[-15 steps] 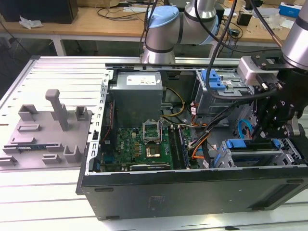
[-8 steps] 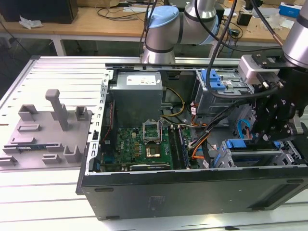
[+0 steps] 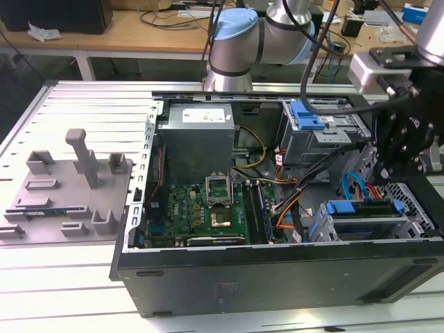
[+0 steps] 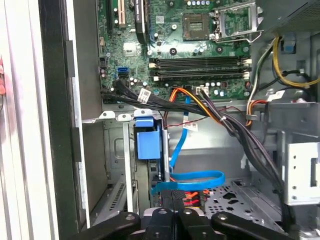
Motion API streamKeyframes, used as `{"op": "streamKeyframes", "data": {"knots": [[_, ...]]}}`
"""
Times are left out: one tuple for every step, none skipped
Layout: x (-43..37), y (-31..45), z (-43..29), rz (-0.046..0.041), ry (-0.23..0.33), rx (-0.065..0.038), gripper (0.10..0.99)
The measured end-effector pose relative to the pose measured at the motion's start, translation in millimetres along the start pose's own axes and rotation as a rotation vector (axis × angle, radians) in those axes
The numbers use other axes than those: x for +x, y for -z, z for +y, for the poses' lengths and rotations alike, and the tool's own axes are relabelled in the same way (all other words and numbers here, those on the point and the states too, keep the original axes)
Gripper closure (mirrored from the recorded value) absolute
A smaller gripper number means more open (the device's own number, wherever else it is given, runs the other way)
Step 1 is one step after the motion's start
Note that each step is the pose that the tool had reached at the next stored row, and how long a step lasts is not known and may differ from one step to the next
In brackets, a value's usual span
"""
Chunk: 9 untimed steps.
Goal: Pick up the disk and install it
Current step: 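Insert the second disk wire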
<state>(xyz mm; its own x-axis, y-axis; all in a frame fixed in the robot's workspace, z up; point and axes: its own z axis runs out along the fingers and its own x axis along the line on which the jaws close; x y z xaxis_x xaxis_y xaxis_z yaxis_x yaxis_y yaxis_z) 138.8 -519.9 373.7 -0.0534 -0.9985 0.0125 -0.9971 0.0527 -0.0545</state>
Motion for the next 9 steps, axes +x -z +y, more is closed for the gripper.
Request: {"op": "streamKeyframes", "data": {"knots": [[0.0,0.5,0.0,-0.0003,0.000,0.000,0.980],[0.0,0.4,0.0,-0.0004,0.000,0.000,0.980],[-0.1,0.6,0.0,-0.0001,0.000,0.000,0.980],[-0.1,0.6,0.0,0.0000,0.000,0.000,0.980],[-0.2,0.6,0.0,0.0000,0.000,0.000,0.980],[-0.3,0.6,0.0,-0.0001,0.000,0.000,0.980],[-0.5,0.6,0.0,-0.0001,0.000,0.000,0.980],[-0.5,0.6,0.0,-0.0001,0.000,0.000,0.980],[-0.6,0.6,0.0,-0.0001,0.000,0.000,0.980]]}}
